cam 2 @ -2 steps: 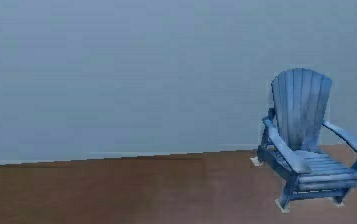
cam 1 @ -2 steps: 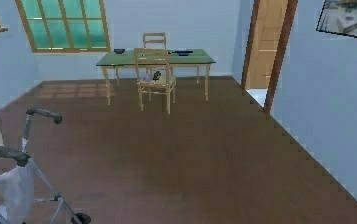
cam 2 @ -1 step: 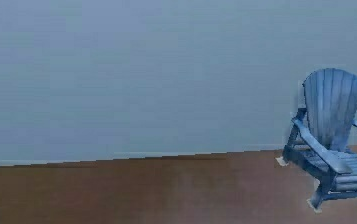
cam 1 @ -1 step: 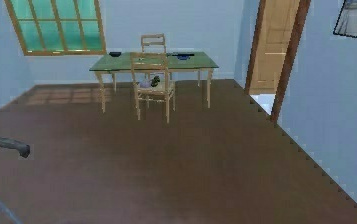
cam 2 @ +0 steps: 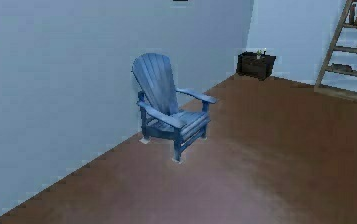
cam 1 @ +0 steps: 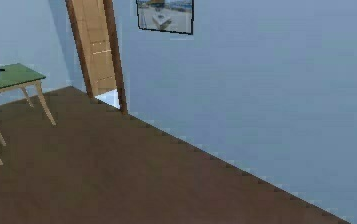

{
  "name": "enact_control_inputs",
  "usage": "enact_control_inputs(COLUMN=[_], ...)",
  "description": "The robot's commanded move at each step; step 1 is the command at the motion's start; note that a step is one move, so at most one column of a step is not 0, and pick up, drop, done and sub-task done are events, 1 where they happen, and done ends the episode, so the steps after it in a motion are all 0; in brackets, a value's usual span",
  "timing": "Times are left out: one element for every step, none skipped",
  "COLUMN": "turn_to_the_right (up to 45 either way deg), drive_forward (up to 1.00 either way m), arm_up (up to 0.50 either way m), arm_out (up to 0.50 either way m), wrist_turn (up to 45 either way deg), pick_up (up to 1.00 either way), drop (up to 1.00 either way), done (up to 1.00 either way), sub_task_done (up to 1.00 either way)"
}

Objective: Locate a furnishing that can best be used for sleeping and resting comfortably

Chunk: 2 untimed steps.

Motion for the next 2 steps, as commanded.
enact_control_inputs(turn_to_the_right=[6.0,0.0], drive_forward=[0.00,0.35], arm_up=[0.00,0.00], arm_out=[0.00,0.00], wrist_turn=[0.0,0.0], pick_up=[0.00,0.00], drop=[0.00,0.00], done=[0.00,0.00], sub_task_done=[0.00,0.00])
